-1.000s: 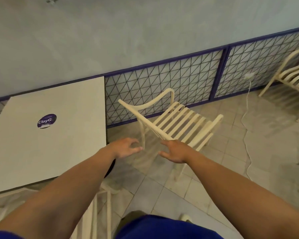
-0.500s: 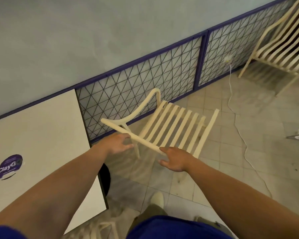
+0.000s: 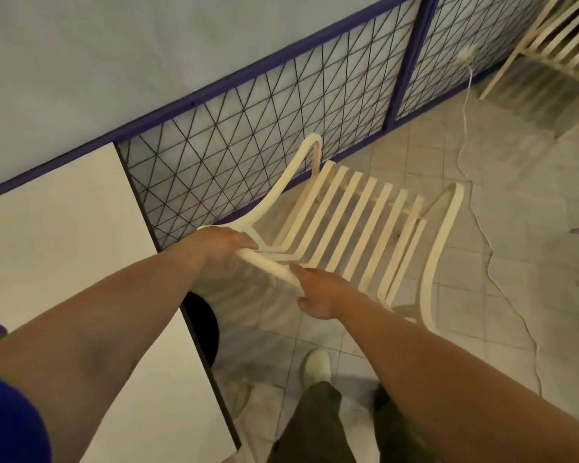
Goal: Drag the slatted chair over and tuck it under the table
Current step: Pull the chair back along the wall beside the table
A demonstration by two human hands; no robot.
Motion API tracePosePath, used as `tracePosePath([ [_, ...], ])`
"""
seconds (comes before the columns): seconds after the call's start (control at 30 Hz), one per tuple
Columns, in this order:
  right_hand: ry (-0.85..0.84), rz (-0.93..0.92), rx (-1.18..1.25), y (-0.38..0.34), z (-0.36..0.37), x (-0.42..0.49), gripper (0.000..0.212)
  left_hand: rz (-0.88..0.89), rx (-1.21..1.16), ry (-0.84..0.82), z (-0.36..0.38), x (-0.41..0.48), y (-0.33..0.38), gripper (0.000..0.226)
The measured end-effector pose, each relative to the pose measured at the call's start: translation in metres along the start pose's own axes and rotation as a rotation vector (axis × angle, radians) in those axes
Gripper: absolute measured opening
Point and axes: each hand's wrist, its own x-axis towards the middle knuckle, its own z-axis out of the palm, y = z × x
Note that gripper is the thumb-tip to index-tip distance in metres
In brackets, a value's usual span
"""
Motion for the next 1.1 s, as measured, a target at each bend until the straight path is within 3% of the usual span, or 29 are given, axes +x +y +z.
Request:
tracePosePath([
  [0.2, 0.017, 0.024, 0.109, -0.002, 0.003, 0.023, 0.077, 0.078, 0.035, -0.066, 0.006, 0.032, 0.002, 0.065],
  [0.3, 0.011, 0.042, 0.127, 0.000, 0.004, 0.028, 0.083, 0.235, 0.307, -0.117, 0.007, 0.045, 0.000, 0.043],
  [0.37, 0.006, 0.058, 0.116, 0.001, 0.005, 0.029, 0.086, 0.308, 0.378, -0.107, 0.009, 0.045, -0.002, 0.039],
  [0.53, -0.025, 0.038, 0.124, 0.002, 0.003, 0.030, 0.087, 0.098, 0.071, -0.162, 0.003, 0.032, 0.008, 0.069],
  [0.77, -0.063, 0.013, 0.130, 0.007, 0.007, 0.022, 0.092, 0.046, 0.026, -0.209, 0.000, 0.022, 0.026, 0.054],
  [1.1, -0.117, -0.026, 0.000, 0.041, 0.006, -0.012, 0.089, 0.009, -0.002, -0.231, 0.029, 0.014, 0.067, 0.084],
])
